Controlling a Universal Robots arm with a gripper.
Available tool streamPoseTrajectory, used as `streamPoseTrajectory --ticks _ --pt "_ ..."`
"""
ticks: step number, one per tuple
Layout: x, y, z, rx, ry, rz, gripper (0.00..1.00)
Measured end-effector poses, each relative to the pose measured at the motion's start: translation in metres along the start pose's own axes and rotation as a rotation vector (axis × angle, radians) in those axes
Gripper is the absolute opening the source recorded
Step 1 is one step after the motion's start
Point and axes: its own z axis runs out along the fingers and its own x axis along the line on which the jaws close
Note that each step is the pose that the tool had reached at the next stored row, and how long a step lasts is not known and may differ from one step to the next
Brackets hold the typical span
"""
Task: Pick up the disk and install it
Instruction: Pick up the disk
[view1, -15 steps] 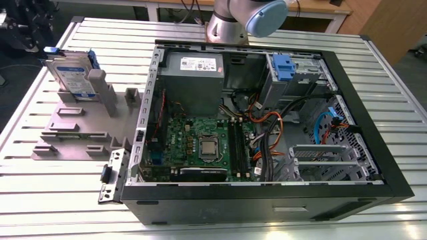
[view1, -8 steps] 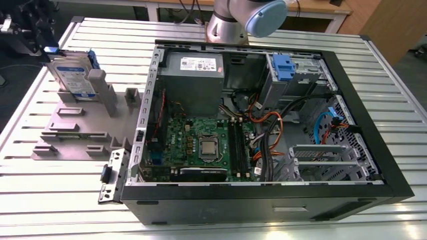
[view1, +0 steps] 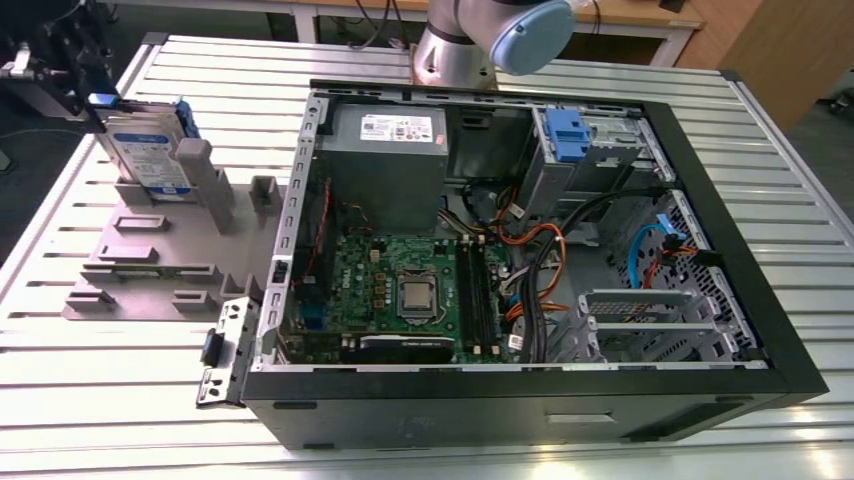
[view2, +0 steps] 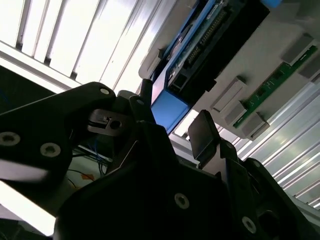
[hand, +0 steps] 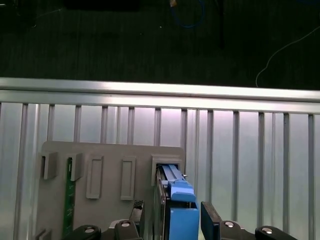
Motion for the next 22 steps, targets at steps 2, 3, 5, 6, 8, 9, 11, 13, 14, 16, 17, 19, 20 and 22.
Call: streamPoseTrajectory --ticks 2,3,5,6,8,9,11,13,14,16,17,19,20,22 --pt "0.0001 0.0001 0.0030 0.0022 0.0001 -0.007 0.56" --pt "0.0002 0.0002 0.0046 0.0029 0.0002 -0.011 0.56" --pt "0.0003 0.0014 0.0078 0.0037 -0.0011 -0.016 0.56" --pt "0.0003 0.0022 0.0093 0.0044 -0.0031 -0.018 0.56" --pt "0.0004 0.0031 0.0115 0.0052 -0.0074 -0.020 0.56" --pt "0.0003 0.0032 0.0122 0.0051 -0.0094 -0.020 0.56" --pt "-0.0006 0.0031 0.0129 0.0050 -0.0111 -0.021 0.56" --pt "-0.0017 0.0031 0.0137 0.0053 -0.0133 -0.021 0.56" --pt "-0.0022 0.0031 0.0140 0.0053 -0.0146 -0.021 0.56" --pt "-0.0026 0.0029 0.0147 0.0052 -0.0181 -0.021 0.56" --pt "-0.0028 0.0029 0.0152 0.0052 -0.0198 -0.021 0.56" --pt "-0.0029 0.0030 0.0158 0.0053 -0.0202 -0.021 0.56" --pt "-0.0029 0.0030 0.0158 0.0053 -0.0202 -0.021 0.56" --pt "-0.0029 0.0030 0.0158 0.0054 -0.0203 -0.021 0.55"
